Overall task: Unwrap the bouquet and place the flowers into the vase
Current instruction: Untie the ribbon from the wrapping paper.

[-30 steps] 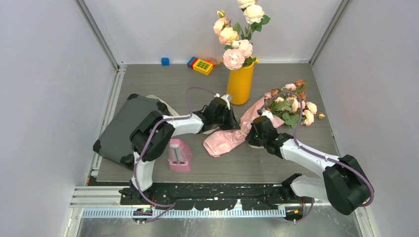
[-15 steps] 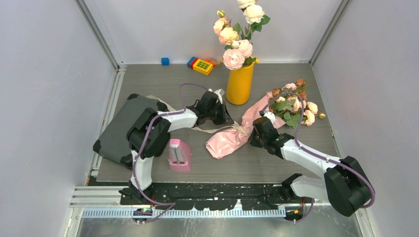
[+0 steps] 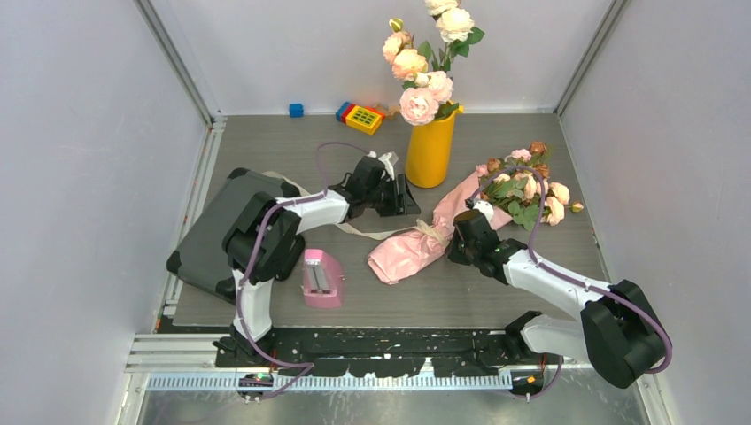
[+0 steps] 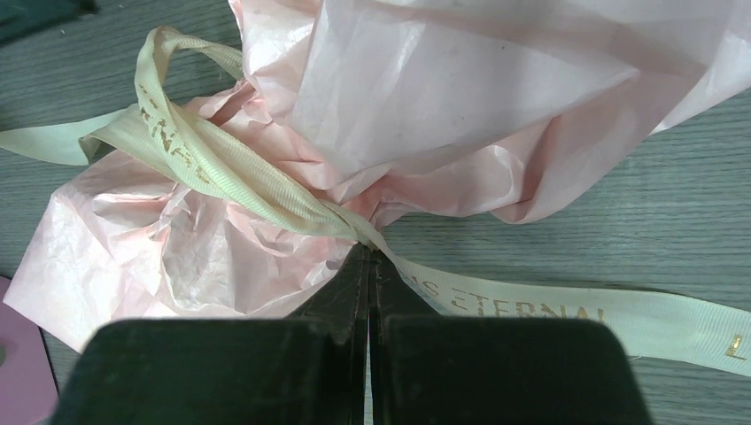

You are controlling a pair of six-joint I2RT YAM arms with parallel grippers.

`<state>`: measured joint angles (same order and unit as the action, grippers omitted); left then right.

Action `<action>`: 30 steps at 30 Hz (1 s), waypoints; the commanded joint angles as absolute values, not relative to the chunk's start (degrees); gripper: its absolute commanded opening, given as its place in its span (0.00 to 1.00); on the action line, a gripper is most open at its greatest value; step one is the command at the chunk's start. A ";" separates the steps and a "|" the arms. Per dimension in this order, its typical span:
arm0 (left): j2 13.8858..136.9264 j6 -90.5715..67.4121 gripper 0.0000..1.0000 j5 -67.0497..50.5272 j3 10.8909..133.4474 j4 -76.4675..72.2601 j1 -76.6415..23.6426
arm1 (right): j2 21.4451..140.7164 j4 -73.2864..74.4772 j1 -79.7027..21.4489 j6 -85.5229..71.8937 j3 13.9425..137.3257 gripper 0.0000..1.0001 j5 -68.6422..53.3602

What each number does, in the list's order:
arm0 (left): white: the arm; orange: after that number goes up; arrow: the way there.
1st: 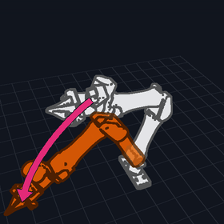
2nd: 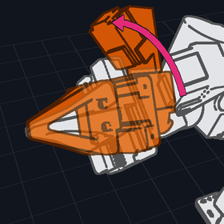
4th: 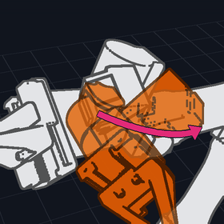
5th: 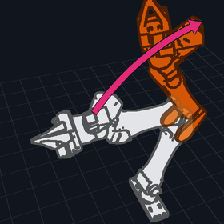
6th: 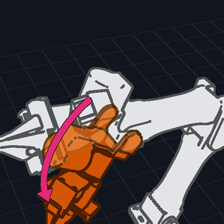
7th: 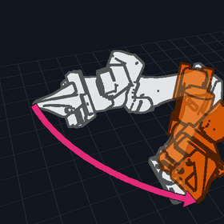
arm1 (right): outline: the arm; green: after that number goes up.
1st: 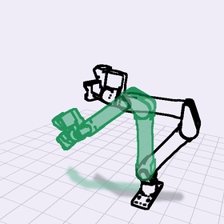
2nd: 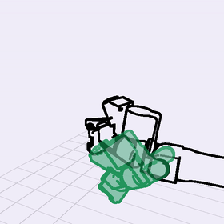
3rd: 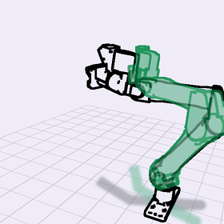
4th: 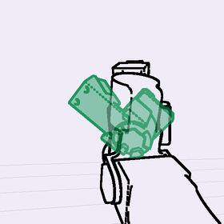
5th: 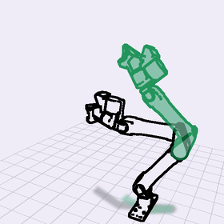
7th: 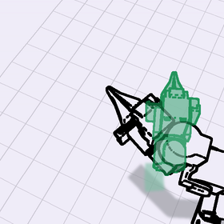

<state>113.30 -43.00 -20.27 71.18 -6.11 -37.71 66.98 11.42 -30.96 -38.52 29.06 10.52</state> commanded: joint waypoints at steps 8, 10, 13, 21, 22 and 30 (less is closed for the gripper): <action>102.32 -43.72 0.54 -13.79 69.16 -3.18 -42.70 | 65.74 10.40 -30.93 -37.72 30.24 0.00 10.10; 102.67 -44.38 0.54 -13.36 69.29 -3.25 -44.03 | 65.74 10.30 -30.94 -37.64 30.23 0.00 10.10; 103.98 -44.47 0.53 -12.69 70.05 -2.46 -45.64 | 65.74 10.11 -30.96 -37.62 30.23 0.00 9.98; 106.74 -44.20 0.54 -12.14 71.33 -0.90 -45.88 | 65.18 10.03 -30.94 -37.53 30.00 0.00 9.83; 107.01 -44.05 0.54 -12.05 71.36 -0.48 -45.89 | 65.21 9.98 -30.94 -37.49 29.98 0.00 9.84; 108.44 -44.13 0.55 -11.55 71.30 -0.82 -45.88 | 65.36 9.68 -30.94 -37.40 29.97 0.00 9.44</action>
<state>107.98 -44.58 -12.56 69.10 -0.34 -46.00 66.46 11.18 -30.96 -37.80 29.06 9.72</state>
